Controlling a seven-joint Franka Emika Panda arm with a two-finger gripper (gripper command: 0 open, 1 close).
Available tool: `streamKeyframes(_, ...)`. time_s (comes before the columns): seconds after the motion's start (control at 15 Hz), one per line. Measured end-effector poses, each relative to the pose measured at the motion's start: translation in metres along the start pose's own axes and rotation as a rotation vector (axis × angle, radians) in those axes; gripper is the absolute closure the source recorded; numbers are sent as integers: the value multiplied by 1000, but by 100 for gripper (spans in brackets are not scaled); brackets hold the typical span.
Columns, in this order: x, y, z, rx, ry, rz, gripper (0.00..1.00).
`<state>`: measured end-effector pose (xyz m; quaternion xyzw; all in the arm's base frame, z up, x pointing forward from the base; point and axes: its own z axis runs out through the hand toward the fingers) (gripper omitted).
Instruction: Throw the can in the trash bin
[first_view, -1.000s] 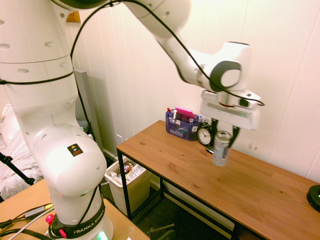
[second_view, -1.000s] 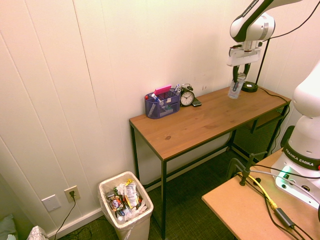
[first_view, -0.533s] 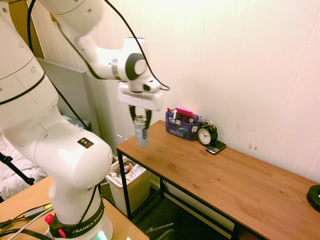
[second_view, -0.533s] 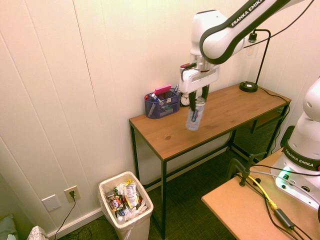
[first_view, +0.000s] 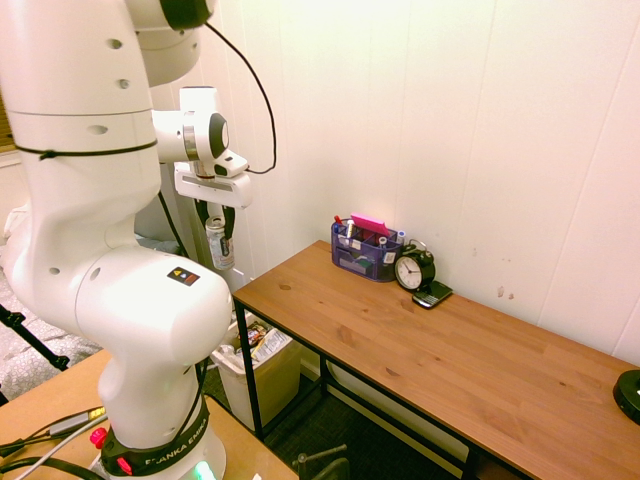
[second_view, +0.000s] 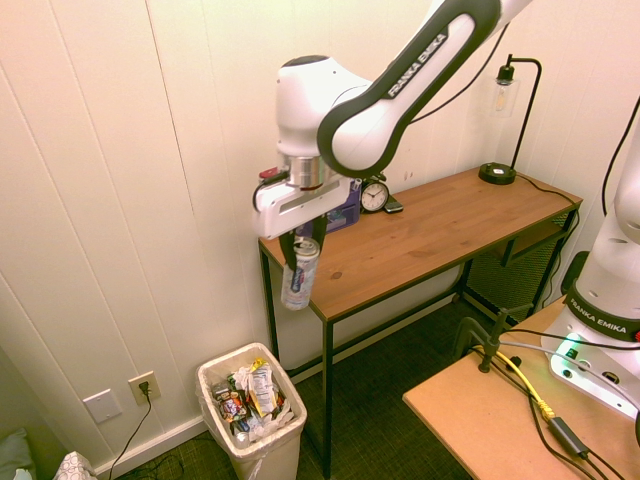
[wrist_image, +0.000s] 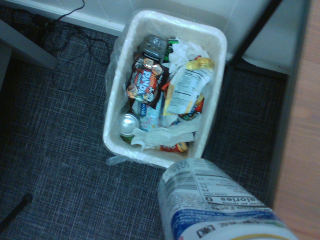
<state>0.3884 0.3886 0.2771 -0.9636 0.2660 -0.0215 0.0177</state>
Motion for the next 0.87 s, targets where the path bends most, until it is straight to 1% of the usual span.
streamKeyframes(0.07, 1, -18, 13, -3, -4, 5, 0)
streamKeyframes(0.13, 6, -34, 27, -8, -11, 14, 0)
streamKeyframes(0.27, 22, -51, 39, -9, -13, 31, 0)
streamKeyframes(0.47, 45, -56, 30, -3, -8, 44, 0)
streamKeyframes(0.87, 59, -53, 21, -1, -23, 51, 0)
